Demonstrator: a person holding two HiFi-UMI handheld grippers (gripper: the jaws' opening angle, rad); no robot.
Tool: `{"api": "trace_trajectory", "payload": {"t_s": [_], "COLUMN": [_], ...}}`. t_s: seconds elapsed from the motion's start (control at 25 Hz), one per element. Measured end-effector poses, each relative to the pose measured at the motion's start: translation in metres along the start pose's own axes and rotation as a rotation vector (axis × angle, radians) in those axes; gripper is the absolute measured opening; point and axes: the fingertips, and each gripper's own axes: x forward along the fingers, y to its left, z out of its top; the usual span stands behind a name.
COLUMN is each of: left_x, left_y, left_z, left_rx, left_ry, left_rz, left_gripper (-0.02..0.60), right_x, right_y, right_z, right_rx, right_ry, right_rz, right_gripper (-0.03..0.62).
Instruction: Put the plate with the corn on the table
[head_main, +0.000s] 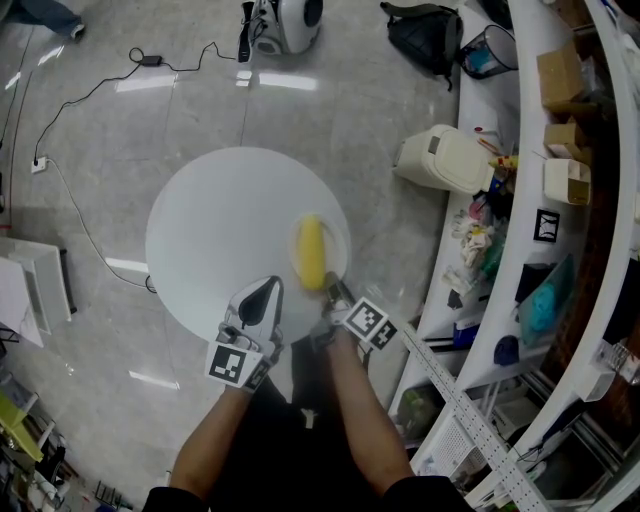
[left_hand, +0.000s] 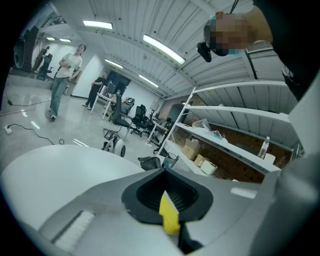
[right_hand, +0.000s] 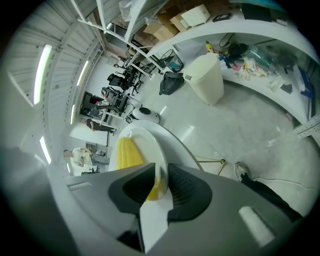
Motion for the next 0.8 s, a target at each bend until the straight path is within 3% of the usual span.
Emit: {"api": "trace_trajectory", "payload": {"t_s": [0.8], "left_x": [-0.0055], "left_y": [-0.0011], "left_z": [-0.0013], "left_rx": [-0.008], "left_ry": [0.001], "left_rz": [-0.012], "left_gripper": [0.005], "right_x": [-0.0093], "right_y": [-0.0042], "right_z": [-0.0006], "right_rx": [-0.071], "right_ry": [0.001], "right_rz": [-0.065], "right_gripper": [0.107]}}
